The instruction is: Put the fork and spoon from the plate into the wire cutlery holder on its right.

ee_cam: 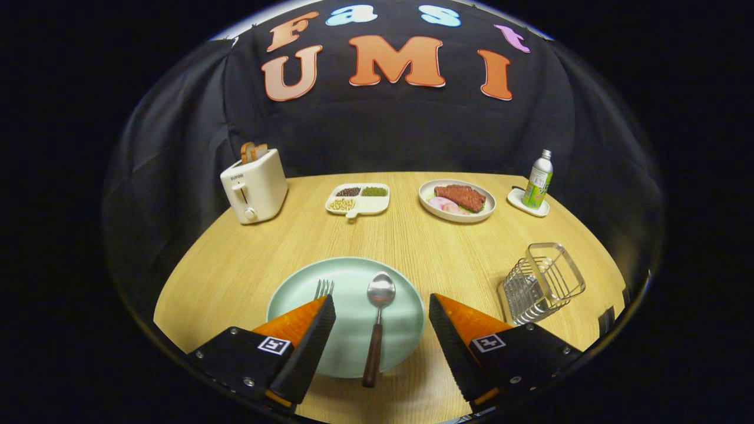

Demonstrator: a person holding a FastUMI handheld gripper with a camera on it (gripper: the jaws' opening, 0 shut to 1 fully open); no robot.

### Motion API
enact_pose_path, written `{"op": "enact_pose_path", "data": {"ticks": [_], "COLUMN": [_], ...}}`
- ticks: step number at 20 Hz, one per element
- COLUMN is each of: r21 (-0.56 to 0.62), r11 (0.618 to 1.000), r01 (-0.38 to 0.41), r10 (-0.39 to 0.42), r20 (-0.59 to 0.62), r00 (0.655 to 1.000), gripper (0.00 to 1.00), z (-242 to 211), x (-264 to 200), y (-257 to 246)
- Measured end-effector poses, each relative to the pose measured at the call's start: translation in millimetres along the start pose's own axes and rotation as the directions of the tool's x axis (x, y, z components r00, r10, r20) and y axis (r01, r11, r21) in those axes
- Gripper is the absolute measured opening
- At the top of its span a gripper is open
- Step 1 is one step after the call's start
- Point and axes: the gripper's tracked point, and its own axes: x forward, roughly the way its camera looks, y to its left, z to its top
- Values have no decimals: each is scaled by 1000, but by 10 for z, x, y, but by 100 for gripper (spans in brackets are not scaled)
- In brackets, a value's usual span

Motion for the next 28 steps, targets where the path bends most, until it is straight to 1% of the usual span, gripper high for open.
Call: {"op": "enact_pose_path", "data": {"ticks": [2,4,5,6,8,9,10,11,13,14,15,17,18,19,21,25,28], "r21": [-1,2,-5,-14,-29,-33,-36,-38,-40,-45,-50,-51,-47,-44,-46,-11,16], "r11": [1000,1000,1000,1000,999,999,999,999,999,999,999,999,999,999,999,1000,999], "r01": [-6,-11,-9,-9,-13,-11,-9,-7,-5,-2,-1,8,8,8,6,-13,-48], "r10": [6,11,9,8,10,7,5,2,-1,-6,-8,-17,-16,-16,-15,10,50], "r20": [-43,-57,-65,-70,-90,-101,-113,-126,-151,-162,-172,-173,-178,-183,-188,-201,-189], "r00": [999,998,998,997,996,995,994,992,989,987,985,985,984,983,982,979,981], "gripper": [92,84,78,75,67,59,55,47,35,31,24,17,15,10,5,4,4], "z": [-149,-229,-264,-291,-343,-369,-392,-428,-486,-507,-534,-520,-519,-513,-506,-417,-249], "x": [54,108,121,146,186,208,220,237,265,280,285,309,310,322,325,251,117], "y": [21,58,64,66,87,91,90,96,103,99,98,74,73,71,70,80,94]}}
